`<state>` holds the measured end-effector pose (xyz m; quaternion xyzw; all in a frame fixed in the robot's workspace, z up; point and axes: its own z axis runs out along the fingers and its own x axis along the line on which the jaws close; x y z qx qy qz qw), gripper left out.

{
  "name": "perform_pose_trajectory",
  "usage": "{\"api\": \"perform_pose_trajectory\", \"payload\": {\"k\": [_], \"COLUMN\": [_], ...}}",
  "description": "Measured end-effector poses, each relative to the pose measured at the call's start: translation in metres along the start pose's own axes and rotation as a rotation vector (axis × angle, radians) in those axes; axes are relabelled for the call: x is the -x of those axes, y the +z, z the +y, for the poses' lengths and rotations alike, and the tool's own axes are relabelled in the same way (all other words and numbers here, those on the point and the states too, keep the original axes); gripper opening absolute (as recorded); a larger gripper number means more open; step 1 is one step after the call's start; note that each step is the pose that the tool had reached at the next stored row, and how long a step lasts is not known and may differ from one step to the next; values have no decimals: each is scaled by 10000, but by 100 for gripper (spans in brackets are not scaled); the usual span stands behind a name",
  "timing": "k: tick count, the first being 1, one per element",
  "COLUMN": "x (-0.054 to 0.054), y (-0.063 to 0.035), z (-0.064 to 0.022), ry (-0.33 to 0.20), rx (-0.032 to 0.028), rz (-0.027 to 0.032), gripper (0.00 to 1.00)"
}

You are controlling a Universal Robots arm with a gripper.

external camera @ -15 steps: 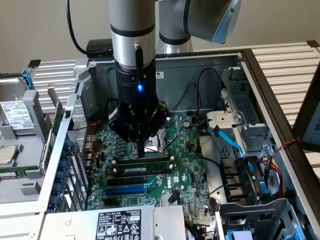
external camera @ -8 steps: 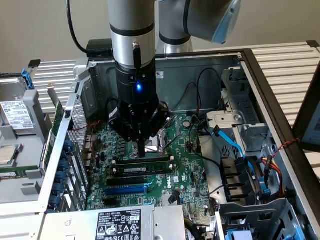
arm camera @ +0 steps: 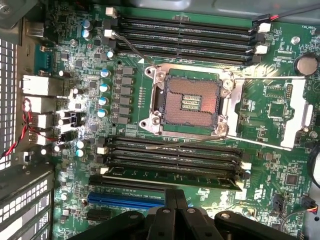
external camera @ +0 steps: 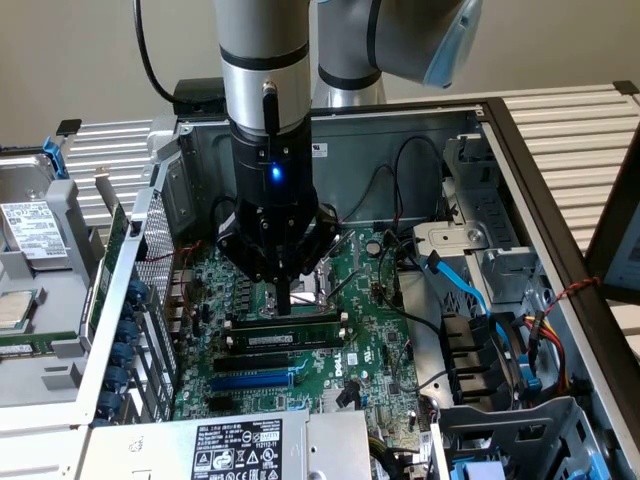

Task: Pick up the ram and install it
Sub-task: 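Press down the ram until it locks into place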

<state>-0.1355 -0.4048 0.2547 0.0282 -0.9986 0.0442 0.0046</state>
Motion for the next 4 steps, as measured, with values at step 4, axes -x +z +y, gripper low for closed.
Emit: {"api": "perform_pose_trajectory", "payload": {"k": [4], "x": [0], "y": [0], "z": [0], "ry": [12], "rx": [1], "rz": [1], "gripper": [10]}}
